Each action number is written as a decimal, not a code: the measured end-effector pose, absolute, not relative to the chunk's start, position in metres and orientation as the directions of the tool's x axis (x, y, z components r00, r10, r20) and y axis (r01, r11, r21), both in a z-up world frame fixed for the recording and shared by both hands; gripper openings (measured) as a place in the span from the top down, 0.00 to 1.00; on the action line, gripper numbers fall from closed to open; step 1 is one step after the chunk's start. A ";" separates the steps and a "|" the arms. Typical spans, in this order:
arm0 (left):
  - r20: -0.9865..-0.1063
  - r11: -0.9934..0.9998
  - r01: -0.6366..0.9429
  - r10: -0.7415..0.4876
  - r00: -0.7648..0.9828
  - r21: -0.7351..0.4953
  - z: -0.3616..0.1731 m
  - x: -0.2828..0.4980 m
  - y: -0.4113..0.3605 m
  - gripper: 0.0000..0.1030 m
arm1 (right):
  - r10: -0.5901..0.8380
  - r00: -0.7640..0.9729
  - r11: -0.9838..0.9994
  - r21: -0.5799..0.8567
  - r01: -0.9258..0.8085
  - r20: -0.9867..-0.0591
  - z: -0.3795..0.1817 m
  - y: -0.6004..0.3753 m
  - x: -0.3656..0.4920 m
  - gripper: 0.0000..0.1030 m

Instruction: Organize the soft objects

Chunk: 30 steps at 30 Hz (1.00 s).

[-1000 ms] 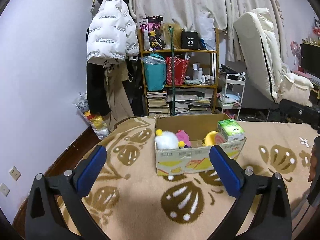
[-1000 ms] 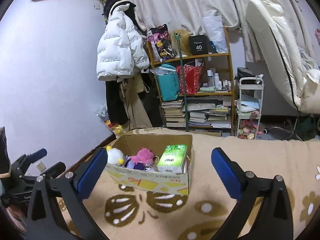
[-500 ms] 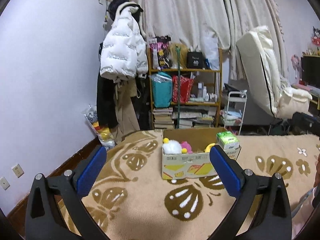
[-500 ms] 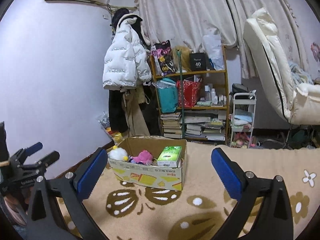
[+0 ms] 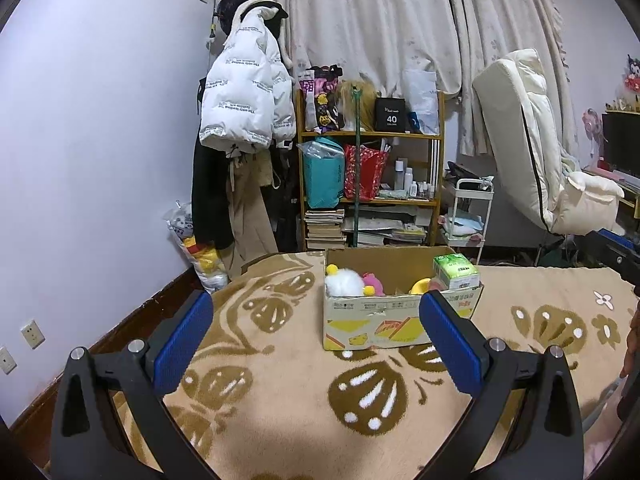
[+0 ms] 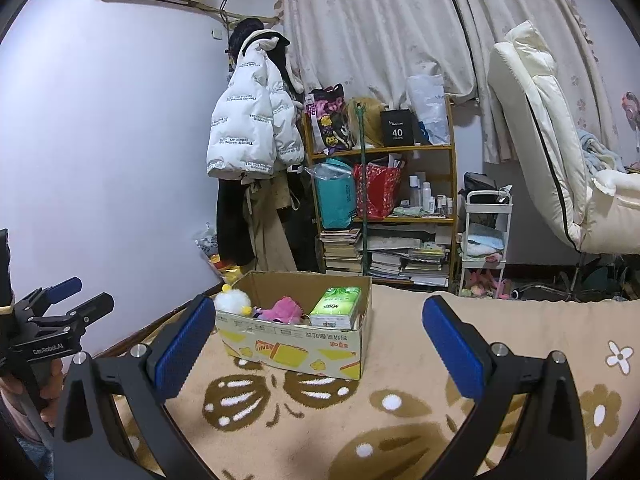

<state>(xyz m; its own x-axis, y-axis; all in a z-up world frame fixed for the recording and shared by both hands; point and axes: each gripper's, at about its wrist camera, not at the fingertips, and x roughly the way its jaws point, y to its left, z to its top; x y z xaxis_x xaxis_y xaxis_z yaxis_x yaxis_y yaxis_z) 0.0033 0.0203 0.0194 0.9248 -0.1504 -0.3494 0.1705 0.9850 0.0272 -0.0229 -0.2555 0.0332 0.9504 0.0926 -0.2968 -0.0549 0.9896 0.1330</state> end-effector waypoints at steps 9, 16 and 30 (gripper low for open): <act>-0.366 0.983 0.180 -0.155 0.917 0.034 0.015 0.008 0.015 0.01 | 0.089 0.947 0.990 0.133 -0.050 -0.309 0.029 -0.256 -0.018 0.00; -0.373 0.982 0.182 -0.152 0.915 0.045 0.012 0.009 0.012 0.01 | 0.091 0.945 0.989 0.136 -0.050 -0.315 0.026 -0.258 -0.016 0.00; -0.382 0.983 0.176 -0.145 0.913 0.048 0.009 0.011 0.011 0.01 | 0.079 0.943 0.990 0.134 -0.037 -0.324 0.022 -0.260 -0.016 0.00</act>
